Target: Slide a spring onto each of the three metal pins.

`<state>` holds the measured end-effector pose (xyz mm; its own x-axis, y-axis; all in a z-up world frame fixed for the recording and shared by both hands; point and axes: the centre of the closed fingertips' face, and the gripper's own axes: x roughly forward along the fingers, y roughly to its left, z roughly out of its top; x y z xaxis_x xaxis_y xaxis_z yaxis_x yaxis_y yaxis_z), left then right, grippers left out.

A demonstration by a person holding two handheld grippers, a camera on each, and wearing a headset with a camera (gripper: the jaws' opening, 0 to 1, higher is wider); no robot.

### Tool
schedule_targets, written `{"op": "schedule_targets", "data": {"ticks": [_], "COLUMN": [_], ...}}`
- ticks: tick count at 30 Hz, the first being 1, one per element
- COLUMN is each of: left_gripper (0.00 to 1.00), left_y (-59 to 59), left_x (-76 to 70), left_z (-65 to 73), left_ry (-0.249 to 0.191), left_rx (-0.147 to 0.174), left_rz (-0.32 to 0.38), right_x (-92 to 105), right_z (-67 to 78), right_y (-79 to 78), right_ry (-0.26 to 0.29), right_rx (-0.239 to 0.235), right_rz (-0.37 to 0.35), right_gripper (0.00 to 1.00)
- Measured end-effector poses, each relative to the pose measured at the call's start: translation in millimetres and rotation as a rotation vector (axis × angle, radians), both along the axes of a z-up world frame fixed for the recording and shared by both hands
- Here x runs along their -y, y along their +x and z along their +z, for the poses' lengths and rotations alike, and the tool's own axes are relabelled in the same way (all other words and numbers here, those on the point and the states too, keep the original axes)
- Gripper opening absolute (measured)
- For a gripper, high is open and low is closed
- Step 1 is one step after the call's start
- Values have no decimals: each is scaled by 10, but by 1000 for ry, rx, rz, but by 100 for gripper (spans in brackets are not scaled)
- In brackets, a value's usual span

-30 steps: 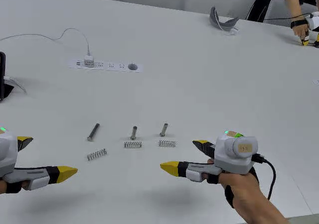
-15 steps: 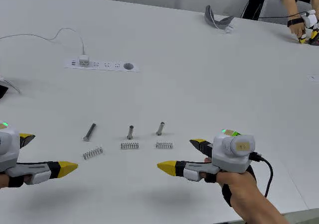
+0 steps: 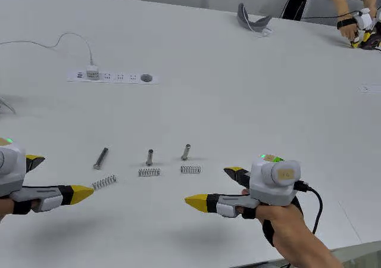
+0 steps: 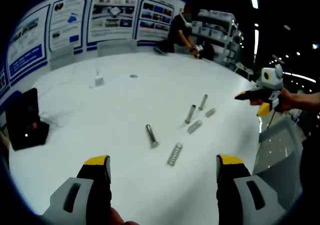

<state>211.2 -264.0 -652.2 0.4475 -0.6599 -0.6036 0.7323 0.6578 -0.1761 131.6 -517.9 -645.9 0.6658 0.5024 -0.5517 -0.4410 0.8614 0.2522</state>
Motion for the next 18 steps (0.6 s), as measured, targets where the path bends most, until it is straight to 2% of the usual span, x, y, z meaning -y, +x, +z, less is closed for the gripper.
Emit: {"op": "schedule_targets", "data": {"ticks": [8,11,18], "left_gripper": [88,87,87], "left_y": [110,162,262], "left_x": [90,129,206], "left_z": [-6,-9,-59], "left_ry": [2,-19,-13], "left_rx": [0,-16,-36], "left_rz": [-10,0,-7], "right_x": [-29,-41,-27], "right_z": [-24,-56,-71], "right_y": [-45,-68,-105], "right_ry": [0,3,1], "right_rx": [-4,-10,-12], "right_rz": [12,8,13], "right_gripper": [90,90,91]}}
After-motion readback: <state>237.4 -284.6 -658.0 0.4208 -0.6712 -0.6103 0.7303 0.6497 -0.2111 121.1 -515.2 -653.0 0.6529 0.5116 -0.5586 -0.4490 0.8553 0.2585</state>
